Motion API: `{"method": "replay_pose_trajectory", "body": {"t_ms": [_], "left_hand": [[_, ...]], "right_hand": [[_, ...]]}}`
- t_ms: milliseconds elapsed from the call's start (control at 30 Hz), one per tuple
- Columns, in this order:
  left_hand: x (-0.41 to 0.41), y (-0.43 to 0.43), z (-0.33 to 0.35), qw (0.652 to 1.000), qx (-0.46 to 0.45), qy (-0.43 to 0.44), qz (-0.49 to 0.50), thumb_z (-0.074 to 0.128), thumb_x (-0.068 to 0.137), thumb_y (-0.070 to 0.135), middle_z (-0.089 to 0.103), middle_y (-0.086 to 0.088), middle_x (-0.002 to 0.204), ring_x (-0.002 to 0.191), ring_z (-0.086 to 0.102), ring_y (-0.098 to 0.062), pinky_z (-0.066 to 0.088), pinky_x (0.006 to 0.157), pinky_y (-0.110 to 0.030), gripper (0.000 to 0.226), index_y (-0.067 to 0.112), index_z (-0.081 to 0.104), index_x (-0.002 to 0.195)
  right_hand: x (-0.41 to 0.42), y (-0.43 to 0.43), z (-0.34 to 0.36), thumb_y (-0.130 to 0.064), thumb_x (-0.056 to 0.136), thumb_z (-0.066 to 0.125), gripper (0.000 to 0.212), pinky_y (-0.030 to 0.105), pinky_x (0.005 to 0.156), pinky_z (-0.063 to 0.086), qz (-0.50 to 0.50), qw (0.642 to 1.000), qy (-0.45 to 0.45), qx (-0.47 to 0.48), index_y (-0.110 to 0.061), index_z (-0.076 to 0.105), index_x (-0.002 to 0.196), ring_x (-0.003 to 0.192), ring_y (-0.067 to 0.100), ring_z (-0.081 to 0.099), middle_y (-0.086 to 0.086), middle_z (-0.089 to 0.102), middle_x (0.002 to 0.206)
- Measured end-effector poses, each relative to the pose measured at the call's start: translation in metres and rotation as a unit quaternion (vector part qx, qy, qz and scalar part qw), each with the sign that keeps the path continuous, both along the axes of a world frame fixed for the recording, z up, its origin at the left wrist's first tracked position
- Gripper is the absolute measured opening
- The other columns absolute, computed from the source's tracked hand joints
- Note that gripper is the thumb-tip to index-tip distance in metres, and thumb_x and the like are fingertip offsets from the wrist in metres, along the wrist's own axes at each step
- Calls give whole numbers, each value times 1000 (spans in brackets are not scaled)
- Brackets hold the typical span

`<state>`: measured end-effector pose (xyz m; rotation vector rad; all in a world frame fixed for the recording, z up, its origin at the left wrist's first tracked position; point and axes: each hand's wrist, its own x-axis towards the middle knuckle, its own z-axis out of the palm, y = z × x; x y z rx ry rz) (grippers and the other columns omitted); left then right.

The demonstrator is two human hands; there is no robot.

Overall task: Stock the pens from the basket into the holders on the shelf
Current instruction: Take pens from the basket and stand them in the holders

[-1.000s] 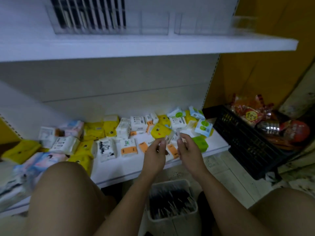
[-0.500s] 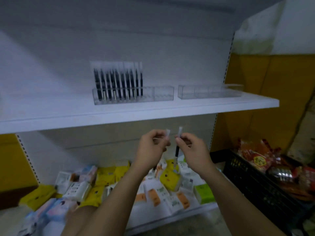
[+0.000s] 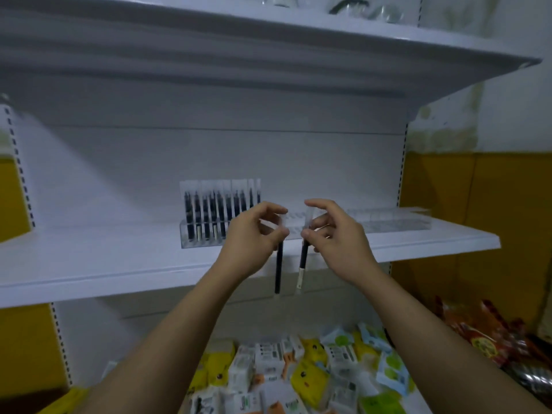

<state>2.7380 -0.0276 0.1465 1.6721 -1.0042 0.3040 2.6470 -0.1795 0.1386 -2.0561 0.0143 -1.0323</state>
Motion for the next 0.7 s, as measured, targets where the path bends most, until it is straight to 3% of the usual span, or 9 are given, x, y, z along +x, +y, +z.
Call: {"method": "replay_pose_trajectory", "body": {"t_ms": [200, 333, 567, 700], "left_hand": [[26, -5, 39, 996, 9, -70, 45, 72, 84, 18, 61, 14, 91, 76, 62, 5, 52, 60, -10, 29, 35, 58, 101], [49, -7, 63, 994, -4, -78, 79, 72, 84, 22, 62, 16, 88, 75, 63, 4, 54, 62, -15, 25, 37, 57, 96], [89, -11, 99, 988, -28, -106, 105, 73, 84, 22, 63, 14, 88, 79, 64, -1, 53, 69, -19, 20, 29, 59, 96], [108, -21, 99, 986, -22, -115, 117, 71, 85, 21, 62, 14, 89, 80, 63, -2, 53, 70, -20, 19, 28, 58, 99]], "right_hand": [[38, -3, 25, -13, 87, 70, 42, 26, 71, 57, 20, 1000, -3, -10, -38, 56, 117, 72, 9, 65, -6, 61, 86], [69, -7, 41, -14, 87, 70, 41, 21, 70, 56, 25, 999, -12, -22, -43, 52, 111, 70, 5, 64, -9, 62, 86], [126, -13, 76, -14, 88, 67, 38, 35, 70, 58, 21, 999, -38, -32, -38, 53, 114, 71, 15, 64, -7, 60, 92], [152, -16, 72, -16, 89, 66, 38, 18, 59, 48, -1, 997, -70, -39, -34, 54, 121, 66, 1, 60, -15, 58, 89]]}}
